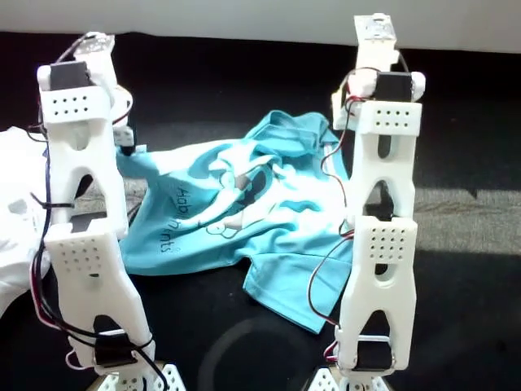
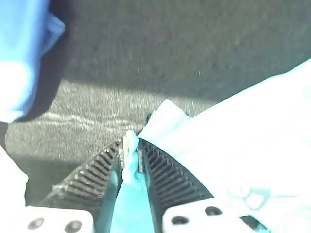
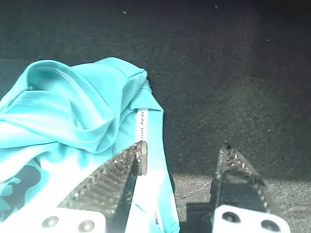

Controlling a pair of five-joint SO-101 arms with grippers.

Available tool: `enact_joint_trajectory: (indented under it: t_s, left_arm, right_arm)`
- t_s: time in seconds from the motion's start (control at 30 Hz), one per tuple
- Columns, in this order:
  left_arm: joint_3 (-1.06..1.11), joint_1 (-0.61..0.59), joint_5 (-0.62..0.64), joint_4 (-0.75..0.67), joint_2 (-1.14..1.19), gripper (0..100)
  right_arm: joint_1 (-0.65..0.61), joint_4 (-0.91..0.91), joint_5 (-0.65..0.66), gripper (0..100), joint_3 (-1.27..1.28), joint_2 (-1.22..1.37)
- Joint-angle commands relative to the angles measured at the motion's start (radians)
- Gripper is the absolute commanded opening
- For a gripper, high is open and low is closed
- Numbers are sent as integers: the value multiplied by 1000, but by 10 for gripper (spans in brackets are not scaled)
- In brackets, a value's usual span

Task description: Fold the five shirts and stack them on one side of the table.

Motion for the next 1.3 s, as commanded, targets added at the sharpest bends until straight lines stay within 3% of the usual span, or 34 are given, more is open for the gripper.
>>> enact_joint_trajectory:
  t_s: [0.0, 0.4, 0.73, 1.27]
  left_arm:
    - [177, -24, -12, -46, -101, 19]
    - [308, -173, -15, -167, -97, 19]
    - [308, -171, -15, -173, -97, 19]
    - [308, -174, -15, -167, -97, 19]
  right_arm:
    - [-85, 12, -3, 235, -24, -22]
    - [-222, 10, -5, 235, -35, 117]
    - [-288, 7, -2, 178, -28, 137]
    - [-275, -56, -3, 173, -38, 203]
